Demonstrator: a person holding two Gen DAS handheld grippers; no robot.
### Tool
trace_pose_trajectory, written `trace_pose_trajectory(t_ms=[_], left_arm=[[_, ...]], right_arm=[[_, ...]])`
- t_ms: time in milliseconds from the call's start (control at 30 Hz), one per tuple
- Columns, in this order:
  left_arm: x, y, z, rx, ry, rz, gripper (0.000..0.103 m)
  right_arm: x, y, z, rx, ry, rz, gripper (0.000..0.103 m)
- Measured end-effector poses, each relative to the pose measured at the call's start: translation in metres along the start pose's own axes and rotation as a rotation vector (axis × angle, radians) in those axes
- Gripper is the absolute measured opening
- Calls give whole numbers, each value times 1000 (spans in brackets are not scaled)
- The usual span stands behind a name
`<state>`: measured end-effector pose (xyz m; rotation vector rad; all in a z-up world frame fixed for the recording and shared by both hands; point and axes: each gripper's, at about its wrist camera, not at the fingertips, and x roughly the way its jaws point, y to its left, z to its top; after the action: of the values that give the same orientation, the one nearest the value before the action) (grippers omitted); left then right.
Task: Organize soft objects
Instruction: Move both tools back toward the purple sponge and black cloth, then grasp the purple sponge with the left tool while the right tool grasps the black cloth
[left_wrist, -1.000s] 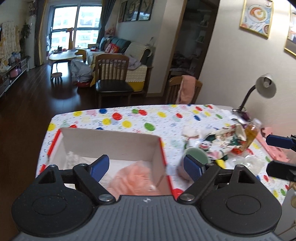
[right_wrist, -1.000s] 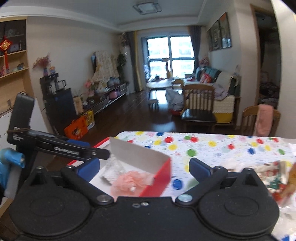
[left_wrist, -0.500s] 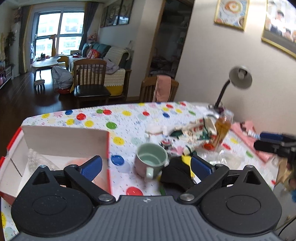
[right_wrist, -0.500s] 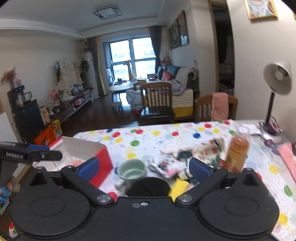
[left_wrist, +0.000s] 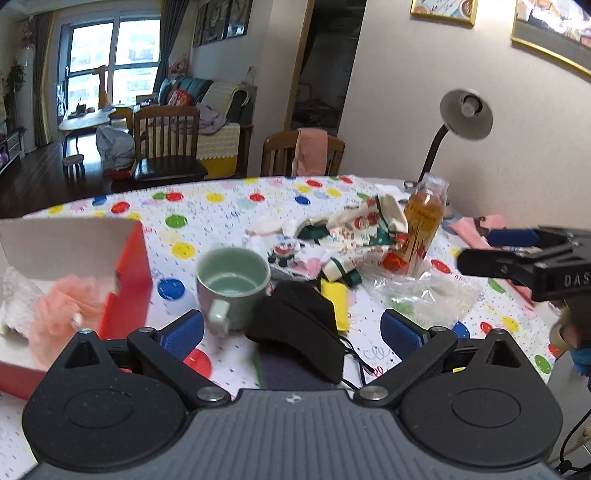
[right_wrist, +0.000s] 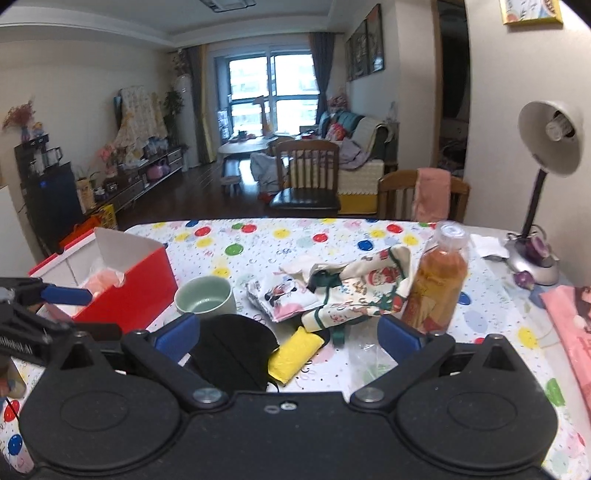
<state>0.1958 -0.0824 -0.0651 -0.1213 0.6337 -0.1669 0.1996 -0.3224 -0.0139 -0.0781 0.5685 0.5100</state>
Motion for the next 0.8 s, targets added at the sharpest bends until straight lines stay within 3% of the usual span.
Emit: trace_pose_trajectory(t_ms=[233,400,533,800], left_arm=[[30,-17,-16,-24,61,108,102],[49,-19,-31,-42,98,146,102],[64,-20,-44,-48,145,176,102],[84,-19,-59,-73,189,223,102]], right_arm=[[41,-2,4,-61,61,134,103],[77,5,5,-80,114,216,103],[100,21,0,-174,124,274,103],[143,51,-6,-321,192,318,103]])
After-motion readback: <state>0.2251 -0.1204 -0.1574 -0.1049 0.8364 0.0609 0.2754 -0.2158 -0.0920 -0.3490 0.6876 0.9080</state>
